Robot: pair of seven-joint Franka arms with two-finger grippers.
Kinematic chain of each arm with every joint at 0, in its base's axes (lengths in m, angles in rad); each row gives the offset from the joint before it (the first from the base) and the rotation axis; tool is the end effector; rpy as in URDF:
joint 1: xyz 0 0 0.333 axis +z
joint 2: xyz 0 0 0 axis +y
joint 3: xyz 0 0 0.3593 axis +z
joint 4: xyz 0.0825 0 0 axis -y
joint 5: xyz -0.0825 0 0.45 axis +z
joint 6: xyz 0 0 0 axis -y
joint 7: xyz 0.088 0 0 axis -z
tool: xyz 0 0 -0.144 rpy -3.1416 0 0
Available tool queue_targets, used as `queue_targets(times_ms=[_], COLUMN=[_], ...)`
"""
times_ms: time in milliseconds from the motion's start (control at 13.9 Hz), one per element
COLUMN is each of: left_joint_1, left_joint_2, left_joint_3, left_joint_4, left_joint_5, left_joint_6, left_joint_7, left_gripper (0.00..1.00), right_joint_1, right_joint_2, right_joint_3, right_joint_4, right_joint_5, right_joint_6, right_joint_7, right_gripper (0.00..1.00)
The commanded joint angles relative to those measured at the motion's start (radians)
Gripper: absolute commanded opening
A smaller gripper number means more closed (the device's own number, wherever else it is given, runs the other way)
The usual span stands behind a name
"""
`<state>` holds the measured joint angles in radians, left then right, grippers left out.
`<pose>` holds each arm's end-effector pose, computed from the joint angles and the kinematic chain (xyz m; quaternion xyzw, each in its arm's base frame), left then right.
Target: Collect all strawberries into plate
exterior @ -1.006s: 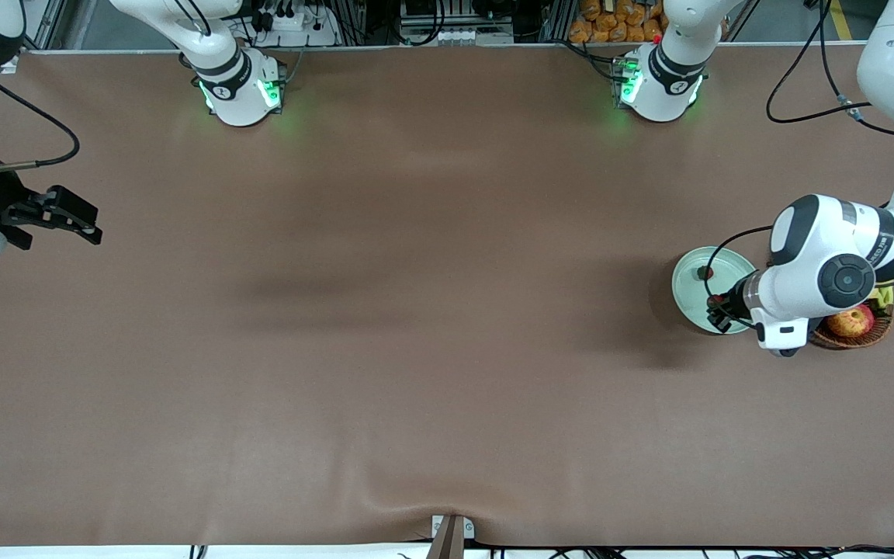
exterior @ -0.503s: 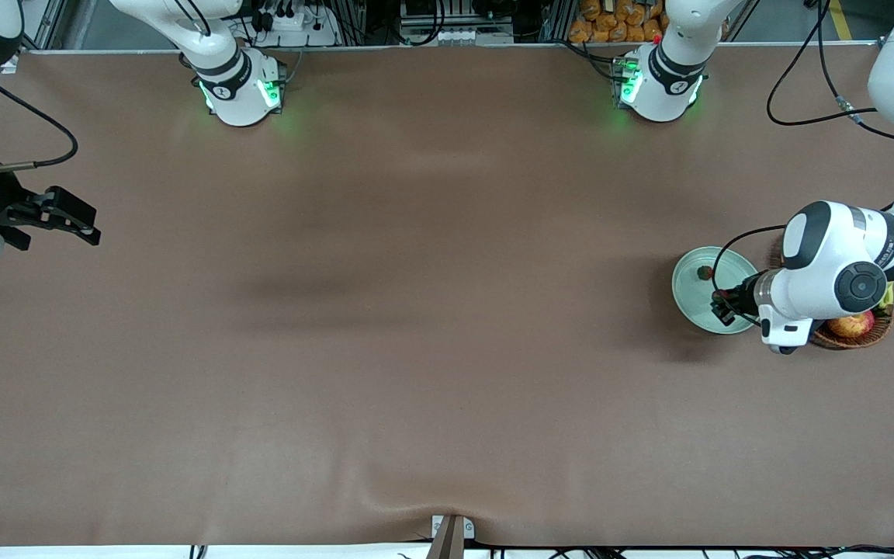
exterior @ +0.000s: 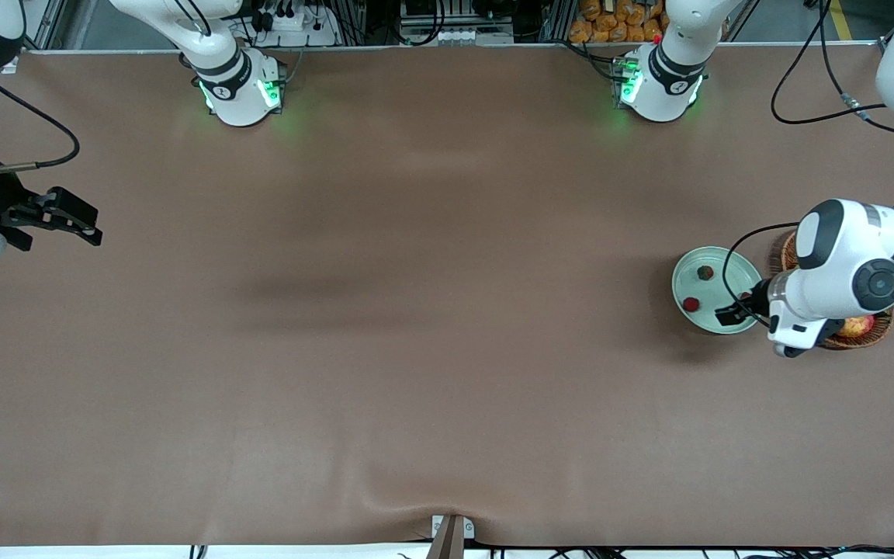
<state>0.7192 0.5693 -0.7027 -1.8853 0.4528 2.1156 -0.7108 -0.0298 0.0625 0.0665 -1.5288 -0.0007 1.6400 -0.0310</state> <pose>0.6696 0.0564 0.2075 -0.9656 -0.2464 0.0780 0.0284 0.6509 0.0225 0.6202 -0.9991 -0.0337 -0.0244 0.0018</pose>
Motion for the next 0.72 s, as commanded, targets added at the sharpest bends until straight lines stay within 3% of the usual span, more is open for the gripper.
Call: queue_targets(times_ms=[0,359,503,647], left_joint_1=[-0.003,-0.007,-0.094,-0.209], left_joint_2=[-0.109,-0.218,-0.261,-0.316], left_joint_3=[-0.075,-0.207,-0.186,-0.098], left_joint_4=[0.011,0.046,0.057,0.074], left_joint_5=[0.000,-0.014,-0.031,-0.092], left_joint_6=[-0.008,-0.022,-0.066,-0.100], left_joint_7=[0.053,0.152,0.171,0.191], left_gripper=[1.00,1.00,1.00,1.00], right_joint_1=[0.005,-0.001,-0.004,-0.005], right_joint_2=[0.014,0.014,0.014,0.016], right_joint_3=[0.001,0.001,0.001,0.001], right_joint_4=[0.027,0.027,0.027,0.022], right_joint_5=[-0.013,-0.010,-0.010,-0.009], right_joint_6=[-0.016,-0.017,-0.017,-0.017], right_joint_7=[0.017,0.014,0.016,0.019], right_gripper=[1.00,1.00,1.00,1.00])
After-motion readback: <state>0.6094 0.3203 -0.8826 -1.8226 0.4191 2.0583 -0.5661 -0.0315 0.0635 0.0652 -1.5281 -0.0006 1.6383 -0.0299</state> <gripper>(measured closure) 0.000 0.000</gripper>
